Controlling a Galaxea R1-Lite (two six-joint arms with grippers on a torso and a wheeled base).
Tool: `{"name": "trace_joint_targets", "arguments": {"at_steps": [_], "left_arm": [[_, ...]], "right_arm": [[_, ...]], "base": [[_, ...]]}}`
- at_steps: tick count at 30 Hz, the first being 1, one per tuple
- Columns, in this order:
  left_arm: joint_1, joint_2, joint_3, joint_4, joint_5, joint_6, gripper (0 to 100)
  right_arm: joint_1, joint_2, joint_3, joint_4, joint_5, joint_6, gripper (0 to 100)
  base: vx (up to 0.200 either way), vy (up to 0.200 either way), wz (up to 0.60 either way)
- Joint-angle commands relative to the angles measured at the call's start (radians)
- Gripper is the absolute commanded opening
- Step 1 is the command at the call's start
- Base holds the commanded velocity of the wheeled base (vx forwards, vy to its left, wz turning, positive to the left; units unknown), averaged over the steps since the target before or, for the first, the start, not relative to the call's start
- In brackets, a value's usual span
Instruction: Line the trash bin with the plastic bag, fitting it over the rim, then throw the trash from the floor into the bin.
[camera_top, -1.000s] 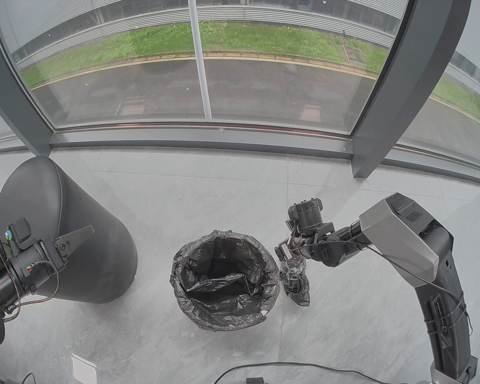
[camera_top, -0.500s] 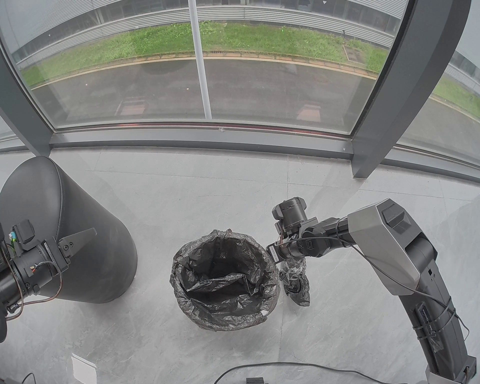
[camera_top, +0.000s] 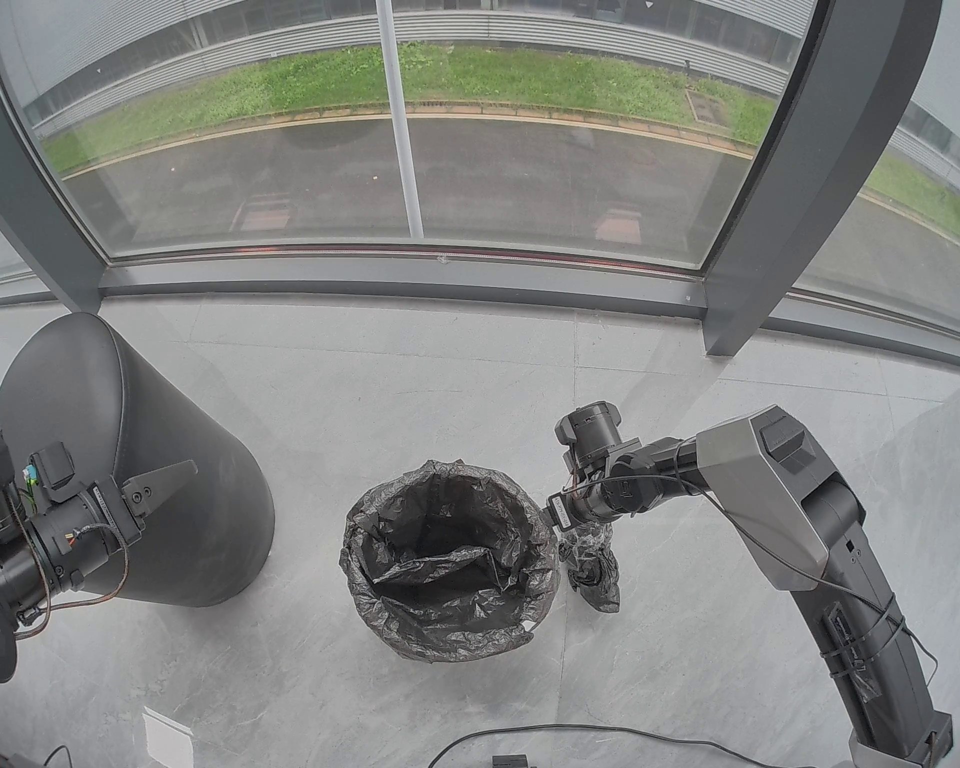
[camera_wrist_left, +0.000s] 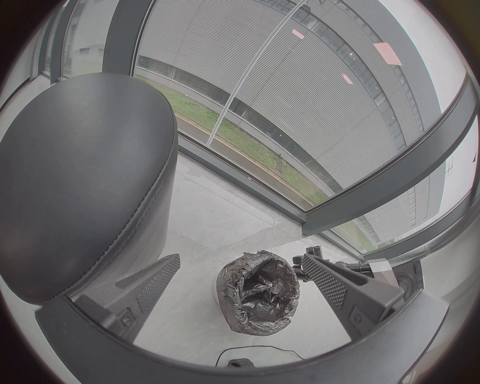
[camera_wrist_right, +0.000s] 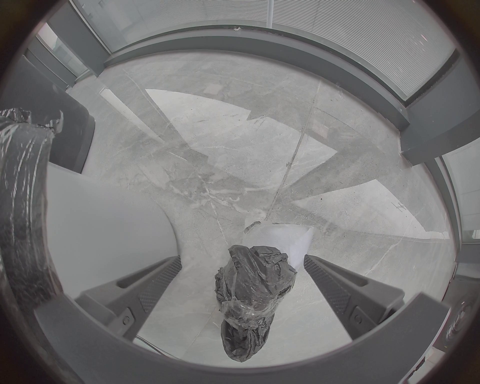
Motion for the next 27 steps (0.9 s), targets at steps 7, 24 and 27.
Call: {"name": "trace_joint_targets", "arguments": {"at_steps": [7, 24, 27], "left_arm": [[0.004, 0.024, -0.001, 0.000, 0.001, -0.001, 100], [0.009, 0.036, -0.003, -0.002, 0.000, -0.001, 100], [0.009, 0.038, -0.001, -0.002, 0.000, -0.001, 100]], "right_arm": [[-0.016, 0.014, 0.001, 0.002, -0.002, 0.013, 100], [-0.018, 0.044, -0.025, 0.031, 0.006, 0.021, 100], [-0.024, 0.078, -0.025, 0.076, 0.007, 0.025, 100]], "base": [[0.000, 0.000, 0.00], [0.000, 0.000, 0.00], [0.000, 0.000, 0.00]]}}
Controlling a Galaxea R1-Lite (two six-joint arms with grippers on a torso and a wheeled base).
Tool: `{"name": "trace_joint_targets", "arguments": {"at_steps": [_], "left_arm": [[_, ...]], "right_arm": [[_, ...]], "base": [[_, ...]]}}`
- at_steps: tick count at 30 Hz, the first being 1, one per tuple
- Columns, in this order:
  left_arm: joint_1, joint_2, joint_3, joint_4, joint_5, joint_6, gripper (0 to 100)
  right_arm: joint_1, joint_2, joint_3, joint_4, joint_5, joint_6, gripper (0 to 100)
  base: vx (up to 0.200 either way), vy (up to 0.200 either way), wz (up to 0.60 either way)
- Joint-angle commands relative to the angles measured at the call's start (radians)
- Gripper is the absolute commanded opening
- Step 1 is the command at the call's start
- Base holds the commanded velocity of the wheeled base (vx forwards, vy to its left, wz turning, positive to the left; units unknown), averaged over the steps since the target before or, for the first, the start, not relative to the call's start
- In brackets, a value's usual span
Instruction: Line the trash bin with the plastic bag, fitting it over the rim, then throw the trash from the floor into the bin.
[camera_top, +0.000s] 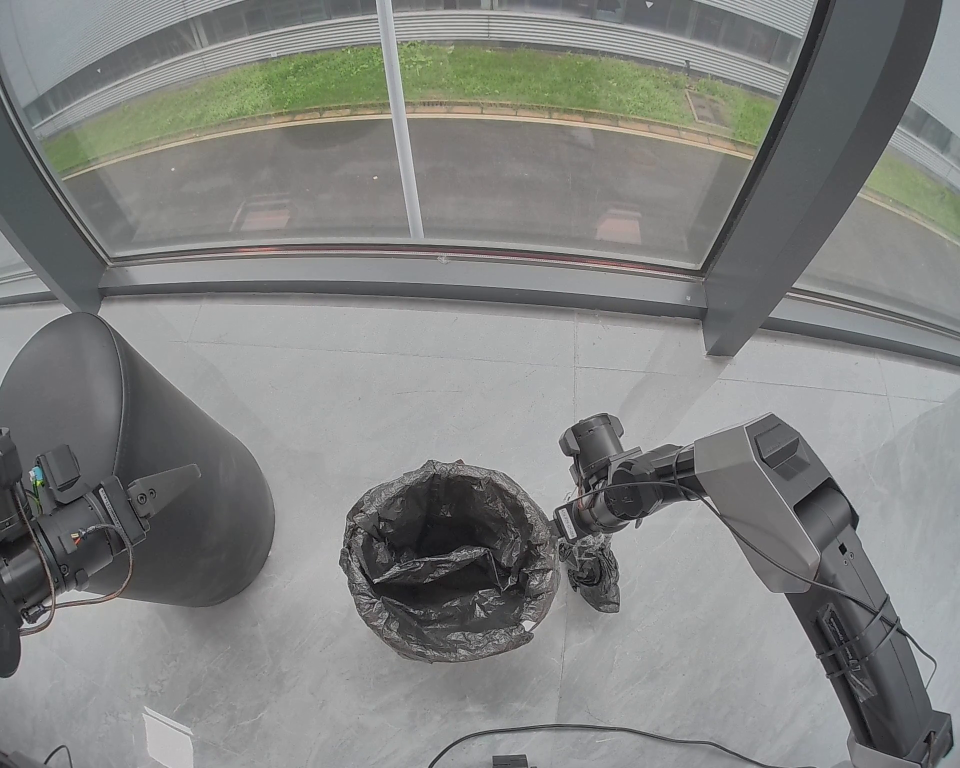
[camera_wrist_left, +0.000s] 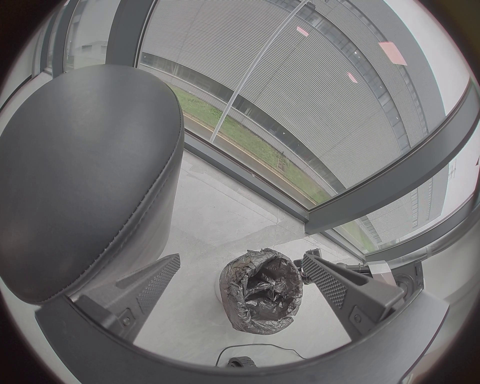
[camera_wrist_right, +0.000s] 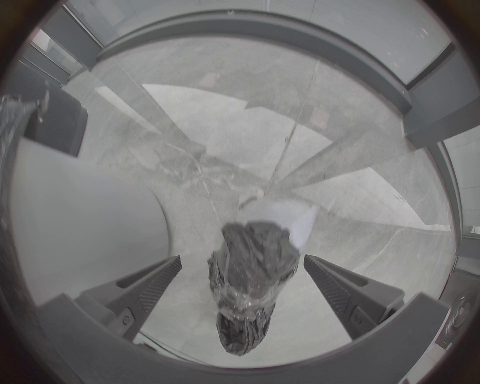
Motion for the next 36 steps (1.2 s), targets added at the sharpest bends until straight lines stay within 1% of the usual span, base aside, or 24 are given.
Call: {"name": "trace_joint_targets", "arguments": {"at_steps": [1, 7, 10, 12, 18, 24, 36], "left_arm": [[0.000, 0.004, 0.001, 0.000, 0.000, 0.000, 100], [0.000, 0.013, 0.001, -0.002, 0.000, 0.000, 100], [0.000, 0.019, 0.003, -0.007, 0.000, 0.000, 100], [0.000, 0.019, 0.004, -0.007, 0.000, 0.000, 100], [0.000, 0.015, 0.004, -0.007, 0.000, 0.000, 100], [0.000, 0.016, 0.006, -0.007, 0.000, 0.000, 100], [-0.001, 0.018, 0.009, -0.008, 0.000, 0.000, 100]], "right_arm": [[-0.008, 0.052, -0.001, 0.040, -0.001, 0.014, 100], [-0.016, 0.080, -0.001, 0.128, 0.001, 0.046, 100], [-0.016, 0.080, -0.001, 0.128, 0.001, 0.047, 100], [-0.016, 0.082, -0.001, 0.125, 0.001, 0.052, 100], [-0.014, 0.097, -0.001, 0.077, -0.008, 0.130, 100], [-0.013, 0.097, -0.001, 0.001, -0.011, 0.136, 100], [-0.010, 0.103, -0.001, -0.001, -0.016, 0.136, 100]], "base": [[0.000, 0.000, 0.00], [0.000, 0.000, 0.00], [0.000, 0.000, 0.00], [0.000, 0.000, 0.00], [0.000, 0.000, 0.00], [0.000, 0.000, 0.00], [0.000, 0.000, 0.00]]}}
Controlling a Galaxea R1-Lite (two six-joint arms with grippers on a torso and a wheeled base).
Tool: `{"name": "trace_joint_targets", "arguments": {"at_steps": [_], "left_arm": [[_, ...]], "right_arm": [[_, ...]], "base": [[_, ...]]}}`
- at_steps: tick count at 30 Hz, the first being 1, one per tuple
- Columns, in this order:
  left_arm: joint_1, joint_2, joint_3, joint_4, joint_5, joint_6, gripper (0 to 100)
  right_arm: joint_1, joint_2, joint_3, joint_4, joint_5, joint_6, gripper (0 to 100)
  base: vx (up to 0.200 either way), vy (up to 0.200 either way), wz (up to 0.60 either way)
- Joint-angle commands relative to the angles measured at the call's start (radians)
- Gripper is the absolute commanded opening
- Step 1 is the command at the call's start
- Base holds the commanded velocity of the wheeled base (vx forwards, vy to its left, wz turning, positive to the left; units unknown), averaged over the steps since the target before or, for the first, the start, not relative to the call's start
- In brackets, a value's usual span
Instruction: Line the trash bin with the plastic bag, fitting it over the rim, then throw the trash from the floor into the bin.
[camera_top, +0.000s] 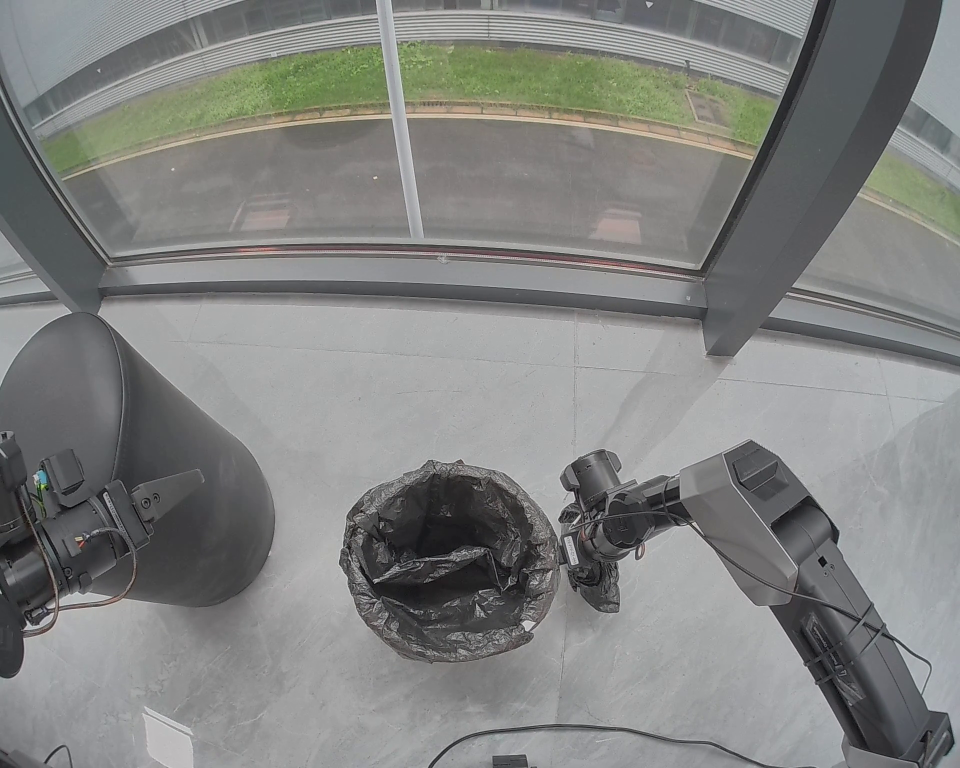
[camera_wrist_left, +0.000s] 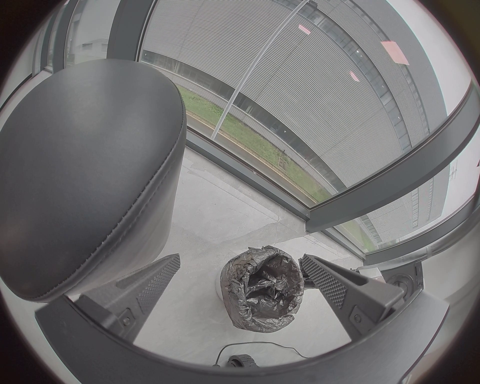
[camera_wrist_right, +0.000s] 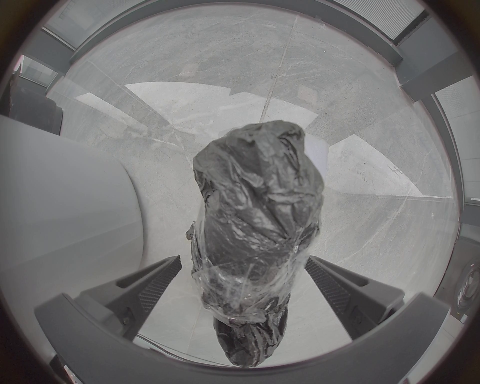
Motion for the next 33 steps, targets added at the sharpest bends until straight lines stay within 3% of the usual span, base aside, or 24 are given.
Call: {"name": "trace_joint_targets", "arguments": {"at_steps": [1, 6, 7, 23, 33], "left_arm": [[0.000, 0.002, 0.001, -0.001, 0.000, -0.001, 100], [0.000, 0.002, 0.001, -0.001, 0.000, -0.001, 100], [0.002, 0.002, 0.001, -0.001, 0.000, -0.001, 100], [0.002, -0.004, 0.001, -0.001, 0.000, -0.002, 100], [0.000, -0.007, 0.002, -0.001, 0.000, -0.002, 100]], "right_arm": [[0.001, 0.004, 0.000, -0.001, -0.001, -0.001, 100], [-0.001, 0.004, 0.000, 0.000, -0.011, -0.001, 100], [-0.001, 0.004, 0.000, 0.000, -0.011, -0.001, 0], [0.005, -0.033, 0.000, 0.010, -0.017, 0.002, 0], [0.021, -0.145, 0.000, 0.117, -0.027, 0.047, 0]], "base": [[0.000, 0.000, 0.00], [0.000, 0.000, 0.00], [0.000, 0.000, 0.00], [0.000, 0.000, 0.00], [0.000, 0.000, 0.00]]}}
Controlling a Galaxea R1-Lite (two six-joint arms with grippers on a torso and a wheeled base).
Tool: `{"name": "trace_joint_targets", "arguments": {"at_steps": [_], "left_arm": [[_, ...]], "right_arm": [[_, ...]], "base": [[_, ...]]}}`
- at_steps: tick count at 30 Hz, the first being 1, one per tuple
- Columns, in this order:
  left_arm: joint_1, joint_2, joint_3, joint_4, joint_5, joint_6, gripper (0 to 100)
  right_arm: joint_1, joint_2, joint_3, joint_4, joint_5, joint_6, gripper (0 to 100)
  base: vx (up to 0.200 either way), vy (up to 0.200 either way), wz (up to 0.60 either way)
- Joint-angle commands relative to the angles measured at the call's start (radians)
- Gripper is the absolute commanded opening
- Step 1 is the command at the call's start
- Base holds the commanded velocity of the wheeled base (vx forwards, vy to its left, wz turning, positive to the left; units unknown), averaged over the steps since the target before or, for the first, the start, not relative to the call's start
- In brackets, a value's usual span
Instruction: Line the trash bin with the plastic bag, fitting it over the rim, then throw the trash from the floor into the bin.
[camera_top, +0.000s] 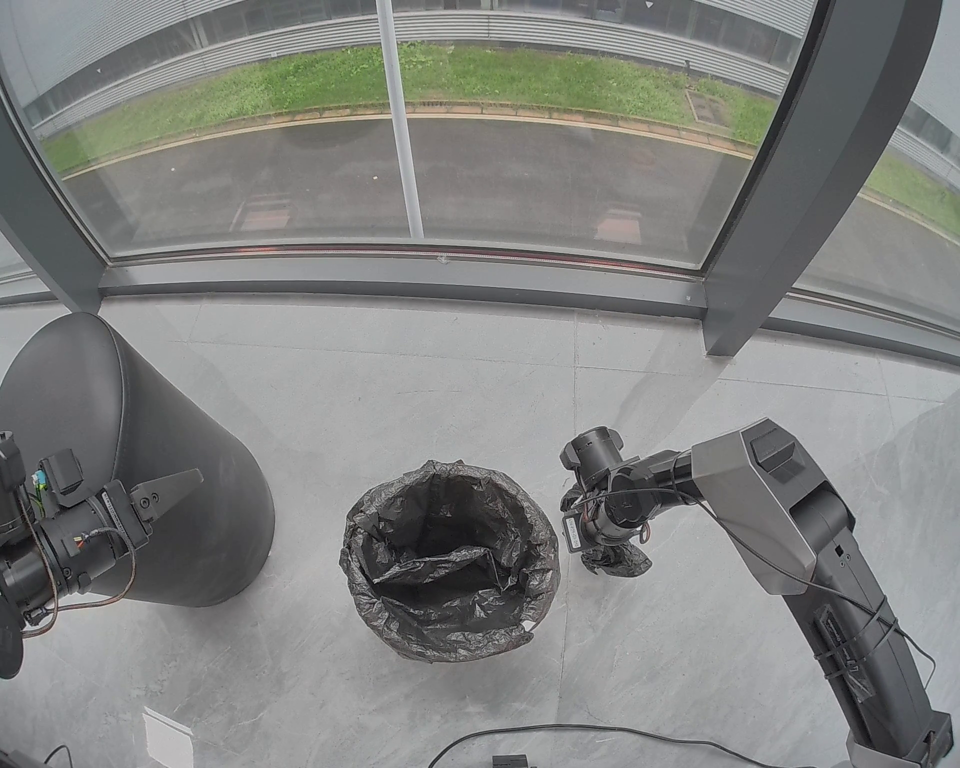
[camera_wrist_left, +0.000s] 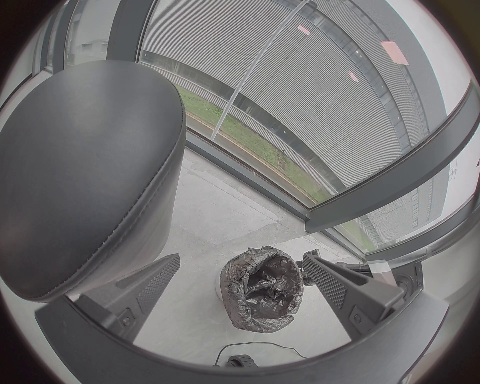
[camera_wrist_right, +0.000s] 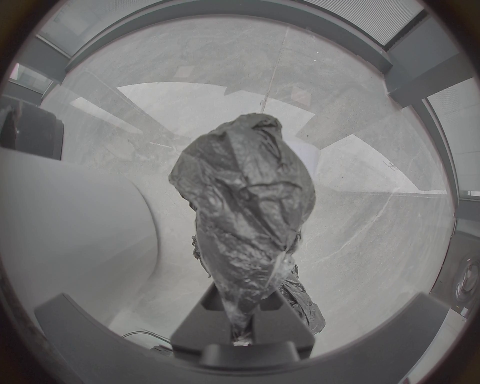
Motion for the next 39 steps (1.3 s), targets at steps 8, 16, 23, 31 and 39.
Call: {"name": "trace_joint_targets", "arguments": {"at_steps": [8, 16, 23, 31, 39], "left_arm": [[-0.002, -0.012, 0.006, 0.000, 0.000, 0.001, 100], [-0.012, -0.046, 0.015, 0.001, -0.002, 0.001, 100], [-0.014, -0.066, 0.013, 0.001, -0.002, 0.001, 100], [-0.019, -0.078, 0.015, 0.003, -0.002, 0.004, 100], [-0.019, -0.091, 0.012, 0.003, -0.002, 0.004, 100]], "right_arm": [[0.020, -0.230, 0.000, 0.314, 0.019, -0.002, 0], [0.052, -0.375, 0.000, 0.565, 0.010, -0.016, 0], [0.104, -0.539, 0.000, 0.828, -0.001, -0.017, 0], [0.204, -0.729, 0.000, 1.161, 0.004, -0.011, 0], [0.422, -0.921, 0.000, 0.894, 0.006, 0.110, 0]], "base": [[0.000, 0.000, 0.00], [0.000, 0.000, 0.00], [0.000, 0.000, 0.00], [0.000, 0.000, 0.00], [0.000, 0.000, 0.00]]}}
